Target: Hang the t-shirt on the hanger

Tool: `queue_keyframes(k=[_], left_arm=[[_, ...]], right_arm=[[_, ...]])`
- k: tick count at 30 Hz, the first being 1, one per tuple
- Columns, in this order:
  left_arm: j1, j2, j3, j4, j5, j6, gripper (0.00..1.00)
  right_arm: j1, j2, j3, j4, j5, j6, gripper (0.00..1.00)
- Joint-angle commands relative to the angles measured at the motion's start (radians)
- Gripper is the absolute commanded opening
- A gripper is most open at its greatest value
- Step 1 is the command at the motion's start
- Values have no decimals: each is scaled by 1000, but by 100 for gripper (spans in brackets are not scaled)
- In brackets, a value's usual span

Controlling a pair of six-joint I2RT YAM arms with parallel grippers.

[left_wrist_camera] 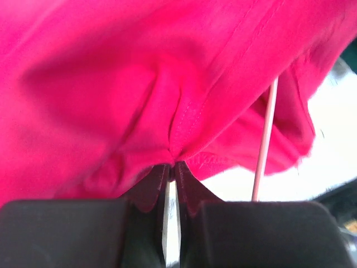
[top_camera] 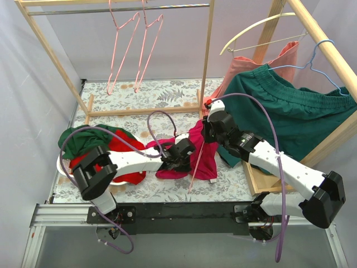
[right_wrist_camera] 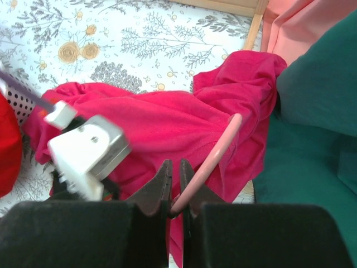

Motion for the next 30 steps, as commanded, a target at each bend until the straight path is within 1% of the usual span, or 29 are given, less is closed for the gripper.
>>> queue_keyframes(k=[1,2,3,5,6,7,9,14,16,17,20,23,25,27,30], left_arm=[[7,-241,-50,-68,47,2,0],[23,-278,-67,-87,65,-10,0],[26,-355,-74,-128,90,-13,0],[46,-418,-97,-183,122,-16,0],[52,-479,-102,-200,145,-24,0],[56,-502,-105,-214,189,-28,0],[69,-564,-91,-268,232,-43,0],[75,-673,-30,-412,263,-60,0],[76,-708,-16,-447,297,-59,0],[76,-719,-15,-481,309,-59,0],[76,-765,-35,-507,357,-74,0],[76,-788,-22,-501,389,-91,0],[75,-779,10,-507,386,-97,0],[76,-753,77,-510,359,-113,0],[75,-711,174,-502,310,-164,0]], right_arm=[[-1,48,123,40,73,13,1],[-1,75,157,43,90,16,1],[-1,91,172,46,120,20,1],[-1,127,216,60,156,24,1],[-1,138,232,64,168,28,1],[0,148,246,69,179,36,1],[0,174,278,90,199,37,1],[0,221,333,110,238,40,1],[0,235,359,112,249,48,1],[0,238,367,112,251,57,1],[0,252,404,91,254,77,1],[0,257,412,75,269,102,1],[3,255,407,75,269,102,1],[17,250,405,75,286,94,1],[86,240,421,75,355,68,1]])
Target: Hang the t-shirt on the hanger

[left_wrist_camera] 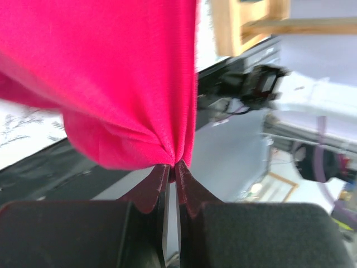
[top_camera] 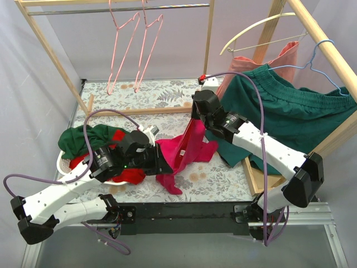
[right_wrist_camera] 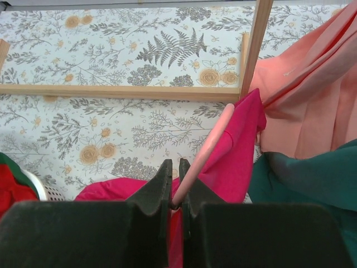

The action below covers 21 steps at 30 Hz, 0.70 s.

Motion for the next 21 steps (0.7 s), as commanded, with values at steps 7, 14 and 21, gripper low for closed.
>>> queue_keyframes(k=[7,14,21], left_arm=[[4,142,399,-76,-119,-106,0],[8,219,603,-168,-135,-45,0],[10,216,734,-228,-161,34,0]], right_arm=[[204,-29,197,20,253,-79,1],[258,-6,431,-9,275,-207,1],[287,-27,461,-38,155,-245,1]])
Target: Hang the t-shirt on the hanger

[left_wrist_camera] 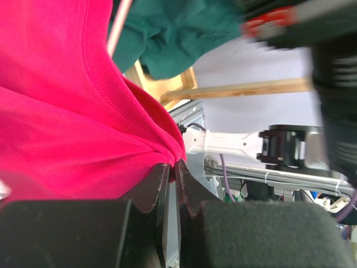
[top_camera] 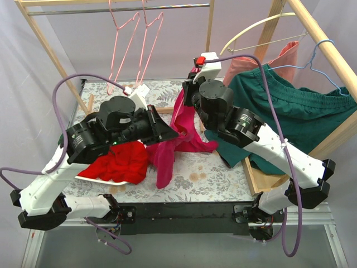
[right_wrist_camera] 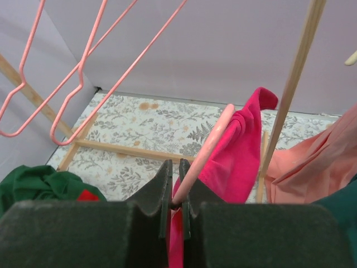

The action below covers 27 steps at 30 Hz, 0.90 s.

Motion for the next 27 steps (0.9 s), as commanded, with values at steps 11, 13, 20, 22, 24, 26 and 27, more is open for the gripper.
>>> queue_keyframes(k=[11,13,20,22,24,26,27], left_arm=[[4,-99,9,-176,-81,27,1],[4,-105,10,-216,-78,30,2],[4,-140,-115,-195,65,30,8],[4,-136,-151,-172,79,27,8],[4,-116,-149,-163,121,50,7],[4,-96,-111,-190,123,60,6],[4,-96,-103,-198,119,63,7]], right_arm=[[33,-7,80,-116,-199,92,1],[79,12,75,-155,-198,112,1],[-123,-83,-41,-144,-293,155,1],[-113,-72,-30,-163,-345,165,1],[-74,-66,-34,-178,-319,153,1],[-77,-80,-79,-187,-267,155,1],[-86,-85,-91,-187,-261,158,1]])
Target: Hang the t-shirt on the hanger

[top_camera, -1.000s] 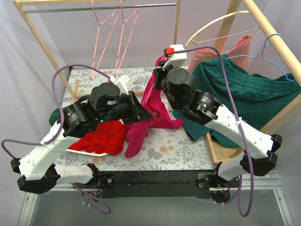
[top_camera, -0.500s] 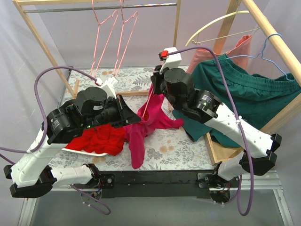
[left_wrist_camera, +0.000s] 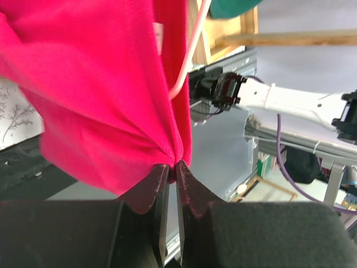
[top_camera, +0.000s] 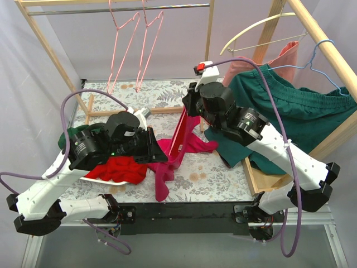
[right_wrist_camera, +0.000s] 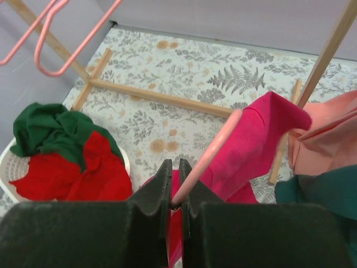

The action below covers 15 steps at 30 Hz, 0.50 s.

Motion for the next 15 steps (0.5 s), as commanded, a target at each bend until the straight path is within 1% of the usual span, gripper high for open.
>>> queue_keyframes(k=[1,3,7,11,13,15], left_arm=[[3,7,39,-4,52,26,7],[3,7,25,27,49,21,8],[3,15,-14,102,49,-6,7],[3,21,2,113,-38,-22,8],[3,34,22,102,-87,-8,10],[1,39,28,102,-94,0,14]], right_arm=[[8,-55,-41,13,2,17,1],[11,-58,-39,23,-23,19,1],[80,-43,-33,13,30,65,1],[151,-38,-50,23,52,80,1],[161,-38,-45,28,46,77,1],[174,-32,-38,25,46,69,1]])
